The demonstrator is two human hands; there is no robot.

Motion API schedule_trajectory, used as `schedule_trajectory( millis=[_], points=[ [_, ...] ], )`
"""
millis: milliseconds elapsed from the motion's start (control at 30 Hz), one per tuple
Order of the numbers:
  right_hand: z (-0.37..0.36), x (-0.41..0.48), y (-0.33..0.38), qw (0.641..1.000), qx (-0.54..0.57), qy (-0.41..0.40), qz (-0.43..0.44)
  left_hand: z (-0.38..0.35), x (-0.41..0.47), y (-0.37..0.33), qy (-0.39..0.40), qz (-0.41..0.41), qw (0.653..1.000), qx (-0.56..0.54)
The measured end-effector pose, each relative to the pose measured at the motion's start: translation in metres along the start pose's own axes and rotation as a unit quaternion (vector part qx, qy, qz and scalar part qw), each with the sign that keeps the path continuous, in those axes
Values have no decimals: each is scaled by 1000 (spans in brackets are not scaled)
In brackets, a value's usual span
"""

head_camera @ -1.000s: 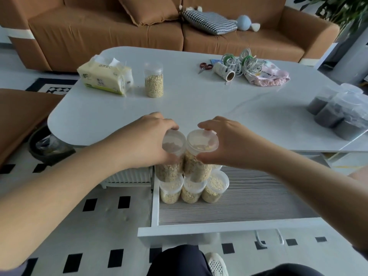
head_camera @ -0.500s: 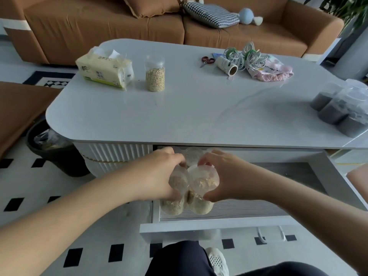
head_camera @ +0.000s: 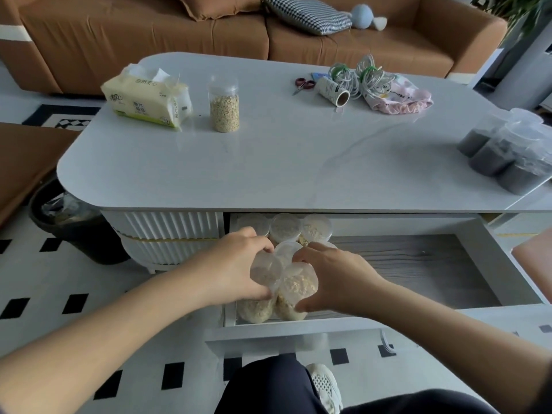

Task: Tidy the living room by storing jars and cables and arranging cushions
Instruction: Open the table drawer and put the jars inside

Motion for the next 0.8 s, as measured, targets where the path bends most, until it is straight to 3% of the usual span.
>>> schedule_trajectory(
  millis=[200, 433, 667, 800],
  points=[
    [-16, 1, -1, 999, 49, 12, 5, -29, -6, -1, 21, -35, 995, 89],
    [-36, 6, -2, 997, 51, 42, 34, -44, -1, 3, -8, -87, 978, 187],
    [-40, 5, -11, 993, 77, 79, 51, -39, 1, 13, 18, -95, 988, 123],
    [-10, 11, -13, 989, 81, 106, 57, 1, 8, 15, -62, -94, 993, 44]
  ],
)
Point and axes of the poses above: each hand's wrist, its own x-axis towards the middle knuckle, its own z-axis out of the back of the hand, y = z × x, the point moved 9 cm from there along x, towards the middle knuckle, and after that the axes turned 1 degree about -z, right-handed, at the moved point
